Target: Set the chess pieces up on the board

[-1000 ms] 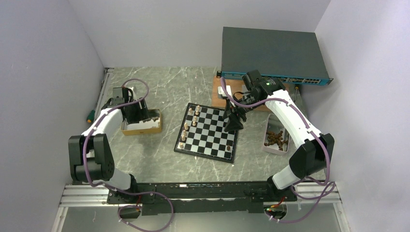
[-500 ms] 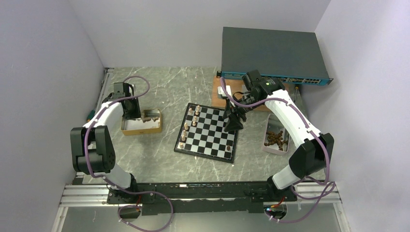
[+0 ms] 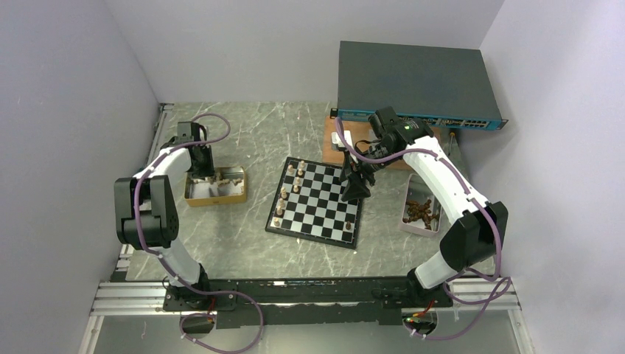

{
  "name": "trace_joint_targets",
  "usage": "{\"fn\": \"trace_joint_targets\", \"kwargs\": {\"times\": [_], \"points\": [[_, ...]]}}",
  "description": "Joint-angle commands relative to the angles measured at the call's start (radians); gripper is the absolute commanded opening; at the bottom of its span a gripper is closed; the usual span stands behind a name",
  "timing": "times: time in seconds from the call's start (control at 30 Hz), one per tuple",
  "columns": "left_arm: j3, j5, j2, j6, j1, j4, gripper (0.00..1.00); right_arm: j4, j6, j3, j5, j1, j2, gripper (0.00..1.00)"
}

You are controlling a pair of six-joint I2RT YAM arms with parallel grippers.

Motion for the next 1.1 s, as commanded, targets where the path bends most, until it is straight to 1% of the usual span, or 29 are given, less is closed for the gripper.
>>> {"fn": "trace_joint_targets", "kwargs": {"times": [0.0,0.53,0.93,1.07], "points": [[0.044,-0.005,0.011,0.018,0.004,0.036,0.34,0.003,-0.009,0.018,-0.020,-0.003,0.001,0.70],[0.013,-0.033,0.038,-0.016,0.004,0.136,0.33,-0.010,-0.018,0.033,-0.019,-0.003,0.011,0.70],[0.005,-0.046,0.068,-0.028,0.004,0.142,0.32,-0.018,-0.024,0.042,-0.019,-0.003,0.021,0.70],[0.013,-0.057,0.076,-0.029,0.003,0.143,0.29,-0.022,-0.027,0.047,-0.021,-0.003,0.027,0.70]]}}
